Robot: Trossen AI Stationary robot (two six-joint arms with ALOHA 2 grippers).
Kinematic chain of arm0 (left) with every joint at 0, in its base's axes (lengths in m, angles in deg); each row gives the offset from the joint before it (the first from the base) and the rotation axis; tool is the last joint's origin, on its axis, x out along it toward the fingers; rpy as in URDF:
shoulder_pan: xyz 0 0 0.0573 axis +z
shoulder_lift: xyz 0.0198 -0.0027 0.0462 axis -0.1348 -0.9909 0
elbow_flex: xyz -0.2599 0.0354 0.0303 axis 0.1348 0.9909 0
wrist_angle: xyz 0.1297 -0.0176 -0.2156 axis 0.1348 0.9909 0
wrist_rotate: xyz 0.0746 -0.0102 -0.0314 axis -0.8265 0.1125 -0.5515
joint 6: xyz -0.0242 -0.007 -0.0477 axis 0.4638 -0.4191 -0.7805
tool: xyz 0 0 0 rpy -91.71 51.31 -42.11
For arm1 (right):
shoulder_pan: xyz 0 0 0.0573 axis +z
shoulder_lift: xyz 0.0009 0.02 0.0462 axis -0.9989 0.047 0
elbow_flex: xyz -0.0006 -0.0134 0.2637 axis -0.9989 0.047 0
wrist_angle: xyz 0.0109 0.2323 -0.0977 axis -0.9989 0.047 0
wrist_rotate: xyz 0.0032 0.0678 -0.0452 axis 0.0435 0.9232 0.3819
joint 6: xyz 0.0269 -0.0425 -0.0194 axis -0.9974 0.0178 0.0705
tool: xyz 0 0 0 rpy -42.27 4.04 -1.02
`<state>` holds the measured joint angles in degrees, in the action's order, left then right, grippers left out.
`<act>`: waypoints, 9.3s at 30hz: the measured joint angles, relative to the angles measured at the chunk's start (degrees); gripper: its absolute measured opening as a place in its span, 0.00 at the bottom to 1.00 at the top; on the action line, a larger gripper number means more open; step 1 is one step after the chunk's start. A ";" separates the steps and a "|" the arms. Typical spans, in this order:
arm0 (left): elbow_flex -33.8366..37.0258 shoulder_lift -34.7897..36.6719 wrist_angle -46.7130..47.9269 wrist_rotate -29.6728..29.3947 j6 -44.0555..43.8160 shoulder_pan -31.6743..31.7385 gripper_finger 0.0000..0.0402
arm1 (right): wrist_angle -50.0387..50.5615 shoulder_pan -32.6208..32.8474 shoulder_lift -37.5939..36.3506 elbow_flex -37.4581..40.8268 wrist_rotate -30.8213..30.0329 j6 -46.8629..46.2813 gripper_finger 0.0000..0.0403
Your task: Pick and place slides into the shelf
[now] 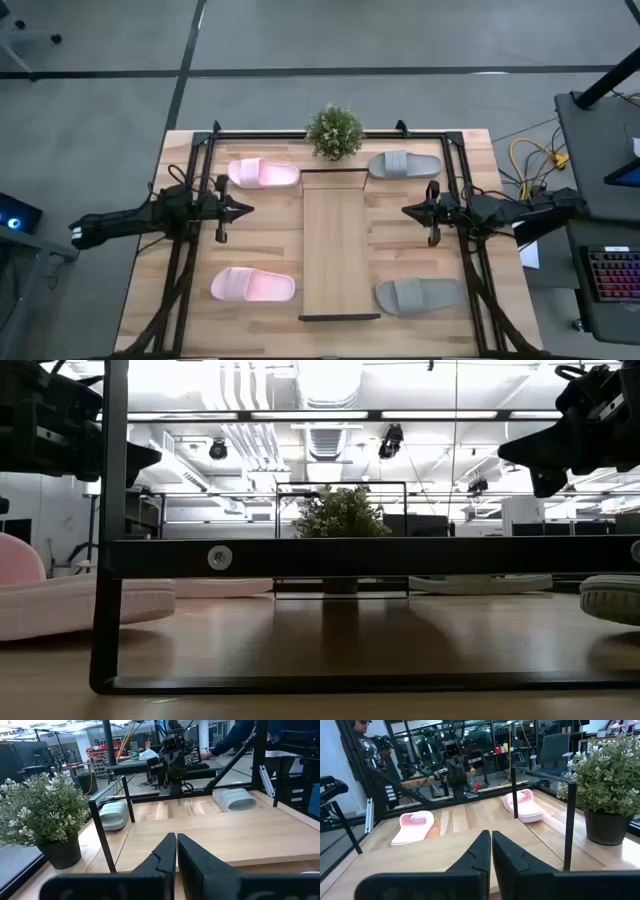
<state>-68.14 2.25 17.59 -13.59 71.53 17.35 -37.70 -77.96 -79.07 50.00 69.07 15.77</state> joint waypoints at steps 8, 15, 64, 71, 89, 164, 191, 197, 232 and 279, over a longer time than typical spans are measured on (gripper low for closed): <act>0.00 0.00 -0.01 -0.01 0.01 0.00 0.00 | 0.00 0.02 0.00 0.00 0.02 0.00 0.02; 0.00 0.02 0.00 -0.02 0.00 0.00 0.00 | 0.00 0.01 0.00 0.00 0.01 0.00 0.02; 0.00 0.02 -0.02 0.00 0.02 0.00 0.00 | 0.00 0.02 -0.01 0.00 0.01 0.00 0.02; 0.00 0.00 -0.01 -0.02 0.00 0.00 0.00 | 0.00 0.02 -0.02 0.00 0.02 0.00 0.02; 0.00 0.00 0.00 -0.01 0.00 0.00 0.00 | 0.00 0.00 -0.01 0.00 0.00 -0.72 0.02; 0.00 -0.50 -1.33 -3.57 -89.09 0.00 0.00 | -6.03 0.02 0.00 0.00 -5.09 -67.36 0.02; 0.00 -8.95 -10.65 -10.10 -88.25 0.02 0.00 | 22.37 -16.77 0.22 -13.11 6.05 -62.70 0.14; 0.00 -9.93 -11.55 -6.80 -88.32 0.01 0.00 | 35.68 -23.54 0.20 -19.31 6.53 -59.46 0.20; -0.61 -10.25 -20.26 -0.48 -89.69 0.01 0.00 | 31.73 -55.42 13.39 -13.80 37.17 -50.09 0.49; -0.42 -11.64 -20.65 -1.17 -87.97 0.01 0.00 | 34.34 -76.65 59.18 -35.06 49.57 -12.64 0.49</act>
<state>-68.55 -9.39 -3.07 -14.76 -16.44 17.37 -3.36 -154.61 -19.89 14.94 118.64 3.13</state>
